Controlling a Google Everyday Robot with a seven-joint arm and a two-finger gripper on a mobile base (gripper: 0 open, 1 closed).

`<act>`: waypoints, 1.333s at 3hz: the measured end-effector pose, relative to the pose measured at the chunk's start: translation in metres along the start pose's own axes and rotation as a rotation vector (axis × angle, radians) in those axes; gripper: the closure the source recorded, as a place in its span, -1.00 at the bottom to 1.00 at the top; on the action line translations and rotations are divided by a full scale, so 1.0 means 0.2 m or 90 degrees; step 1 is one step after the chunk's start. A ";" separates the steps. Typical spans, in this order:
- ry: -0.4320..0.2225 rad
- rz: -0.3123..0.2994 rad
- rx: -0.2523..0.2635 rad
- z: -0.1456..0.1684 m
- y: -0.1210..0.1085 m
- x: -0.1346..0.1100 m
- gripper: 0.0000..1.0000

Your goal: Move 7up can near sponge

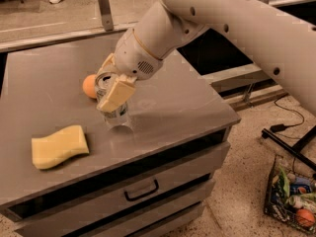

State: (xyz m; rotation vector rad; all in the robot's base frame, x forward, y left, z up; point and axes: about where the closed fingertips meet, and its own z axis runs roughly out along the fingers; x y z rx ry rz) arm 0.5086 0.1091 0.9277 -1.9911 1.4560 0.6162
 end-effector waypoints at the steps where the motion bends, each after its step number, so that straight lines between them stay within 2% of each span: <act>1: -0.023 0.017 -0.031 0.06 0.02 -0.01 0.63; 3: -0.038 0.016 -0.072 0.12 0.10 -0.09 -0.28; 4: -0.040 0.011 -0.073 0.16 0.14 -0.09 -0.74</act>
Offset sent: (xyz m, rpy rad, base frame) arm -0.0245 0.0213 -0.0064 0.0398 0.1451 0.0646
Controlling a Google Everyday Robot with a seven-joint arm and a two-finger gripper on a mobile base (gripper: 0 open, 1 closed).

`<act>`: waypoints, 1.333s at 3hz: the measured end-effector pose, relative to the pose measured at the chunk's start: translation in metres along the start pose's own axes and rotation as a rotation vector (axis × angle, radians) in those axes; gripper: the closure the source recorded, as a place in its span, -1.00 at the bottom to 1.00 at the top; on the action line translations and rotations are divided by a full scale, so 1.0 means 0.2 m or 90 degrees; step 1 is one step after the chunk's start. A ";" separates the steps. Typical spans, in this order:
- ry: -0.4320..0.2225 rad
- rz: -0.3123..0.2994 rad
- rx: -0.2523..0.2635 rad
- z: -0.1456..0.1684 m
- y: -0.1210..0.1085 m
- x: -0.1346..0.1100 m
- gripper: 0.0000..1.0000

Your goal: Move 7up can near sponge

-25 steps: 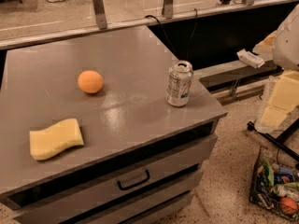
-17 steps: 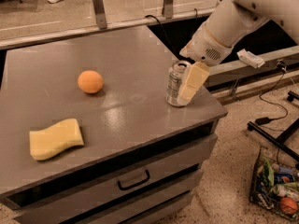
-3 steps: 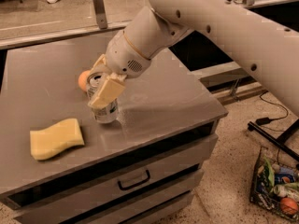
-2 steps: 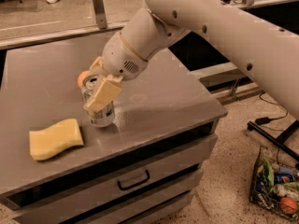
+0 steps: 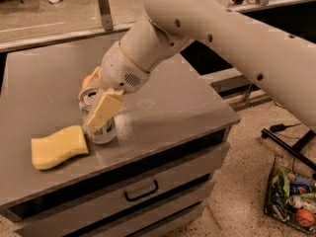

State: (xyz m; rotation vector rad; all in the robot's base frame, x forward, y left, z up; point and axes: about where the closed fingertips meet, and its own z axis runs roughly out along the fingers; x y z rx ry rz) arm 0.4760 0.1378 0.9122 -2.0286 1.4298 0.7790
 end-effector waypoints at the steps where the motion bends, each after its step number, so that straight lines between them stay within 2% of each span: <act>1: -0.006 -0.008 0.013 0.01 0.02 -0.01 -1.00; 3: 0.001 -0.011 0.041 -0.05 0.00 0.05 -1.00; 4: 0.014 -0.006 0.064 -0.14 -0.04 0.19 -1.00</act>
Offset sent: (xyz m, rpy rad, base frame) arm -0.0028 -0.0079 -0.0003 0.0244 -0.0560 -0.0347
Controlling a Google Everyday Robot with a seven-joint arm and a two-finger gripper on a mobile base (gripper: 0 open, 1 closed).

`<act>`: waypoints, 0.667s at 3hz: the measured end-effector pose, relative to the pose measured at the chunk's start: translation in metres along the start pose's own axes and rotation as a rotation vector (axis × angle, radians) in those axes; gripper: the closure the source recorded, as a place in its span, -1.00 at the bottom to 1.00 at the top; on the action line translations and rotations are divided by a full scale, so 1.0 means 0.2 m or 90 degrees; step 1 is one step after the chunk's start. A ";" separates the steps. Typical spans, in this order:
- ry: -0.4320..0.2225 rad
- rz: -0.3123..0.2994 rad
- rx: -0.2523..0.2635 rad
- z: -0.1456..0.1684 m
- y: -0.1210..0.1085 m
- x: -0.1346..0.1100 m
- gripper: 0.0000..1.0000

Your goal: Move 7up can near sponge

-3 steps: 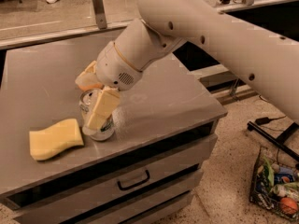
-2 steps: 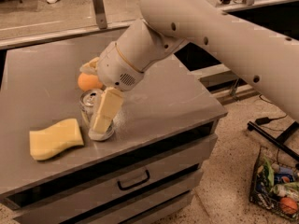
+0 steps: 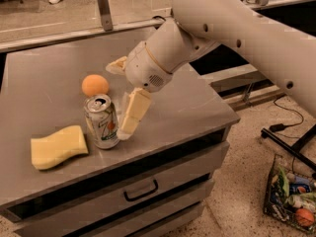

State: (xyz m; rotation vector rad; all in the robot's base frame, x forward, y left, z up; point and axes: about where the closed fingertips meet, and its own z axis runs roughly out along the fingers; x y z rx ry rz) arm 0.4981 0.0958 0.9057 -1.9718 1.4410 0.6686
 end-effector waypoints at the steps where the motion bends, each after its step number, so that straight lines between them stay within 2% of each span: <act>1: 0.044 -0.004 0.016 -0.09 0.00 0.19 -1.00; 2: 0.046 -0.005 0.016 -0.09 0.00 0.20 -1.00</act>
Offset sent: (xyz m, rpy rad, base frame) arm 0.0090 -0.0302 -0.0114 -0.0460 -0.0286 -0.0196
